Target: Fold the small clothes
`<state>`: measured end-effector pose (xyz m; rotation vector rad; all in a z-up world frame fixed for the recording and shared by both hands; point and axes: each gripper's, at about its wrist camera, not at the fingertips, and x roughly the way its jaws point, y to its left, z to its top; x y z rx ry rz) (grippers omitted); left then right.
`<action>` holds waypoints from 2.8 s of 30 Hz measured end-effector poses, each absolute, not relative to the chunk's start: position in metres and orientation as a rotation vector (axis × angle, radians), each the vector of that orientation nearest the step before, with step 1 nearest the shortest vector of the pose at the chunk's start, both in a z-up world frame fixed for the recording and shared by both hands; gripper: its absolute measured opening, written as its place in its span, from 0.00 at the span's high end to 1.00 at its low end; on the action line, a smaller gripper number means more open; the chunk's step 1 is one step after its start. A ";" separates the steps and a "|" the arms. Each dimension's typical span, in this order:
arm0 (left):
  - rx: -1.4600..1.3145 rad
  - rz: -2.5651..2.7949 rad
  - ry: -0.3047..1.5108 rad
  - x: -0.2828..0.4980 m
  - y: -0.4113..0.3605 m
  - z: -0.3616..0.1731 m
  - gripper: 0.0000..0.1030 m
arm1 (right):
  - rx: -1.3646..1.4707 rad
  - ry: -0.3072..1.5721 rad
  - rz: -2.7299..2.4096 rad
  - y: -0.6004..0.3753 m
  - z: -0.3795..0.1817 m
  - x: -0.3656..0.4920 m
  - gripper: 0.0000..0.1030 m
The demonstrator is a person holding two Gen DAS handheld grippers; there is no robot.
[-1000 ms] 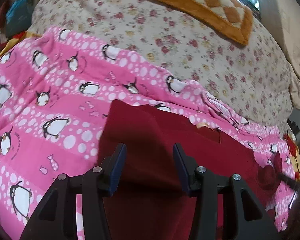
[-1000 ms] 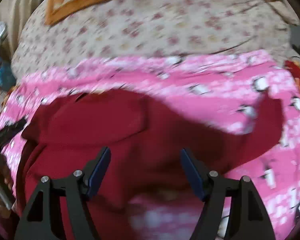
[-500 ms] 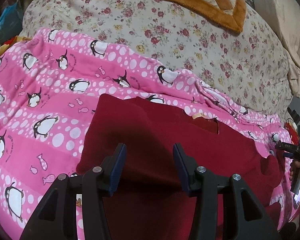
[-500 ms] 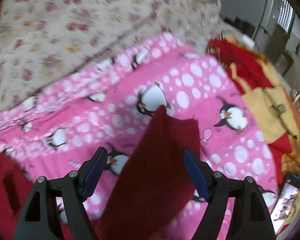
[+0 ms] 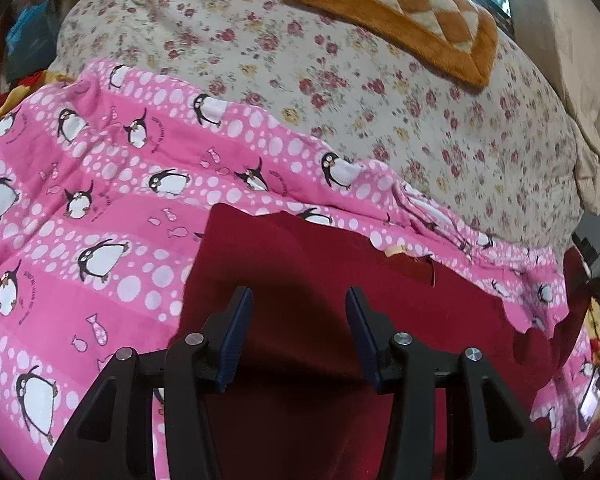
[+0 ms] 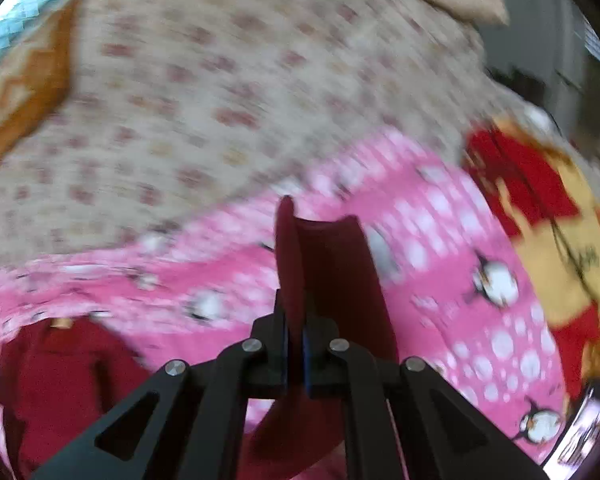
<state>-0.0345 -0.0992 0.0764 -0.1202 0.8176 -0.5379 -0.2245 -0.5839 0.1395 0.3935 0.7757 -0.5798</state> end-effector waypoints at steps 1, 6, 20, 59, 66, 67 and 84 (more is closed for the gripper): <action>-0.130 -0.537 0.817 -0.034 -0.097 0.077 0.73 | 0.375 0.756 -0.531 -0.571 0.151 -0.218 0.96; -0.172 -0.530 0.803 -0.032 -0.088 0.083 0.73 | 0.369 0.694 -0.327 -0.525 0.188 -0.194 0.96; -0.281 -0.509 0.744 -0.025 -0.057 0.105 0.73 | 0.266 0.733 0.423 -0.371 0.257 -0.132 0.96; -0.278 -0.543 0.985 0.032 -0.123 0.059 0.71 | -0.205 1.050 -0.056 -0.373 0.073 -0.191 0.53; -0.206 -0.591 0.948 0.019 -0.133 0.070 1.00 | -0.031 0.964 -0.017 -0.392 0.094 -0.207 0.90; -0.194 -0.603 0.931 0.012 -0.130 0.075 1.00 | -0.025 0.960 -0.009 -0.394 0.095 -0.211 0.90; -0.215 -0.523 0.940 -0.002 -0.095 0.056 0.91 | 0.597 0.981 -0.079 -0.480 0.073 -0.210 0.33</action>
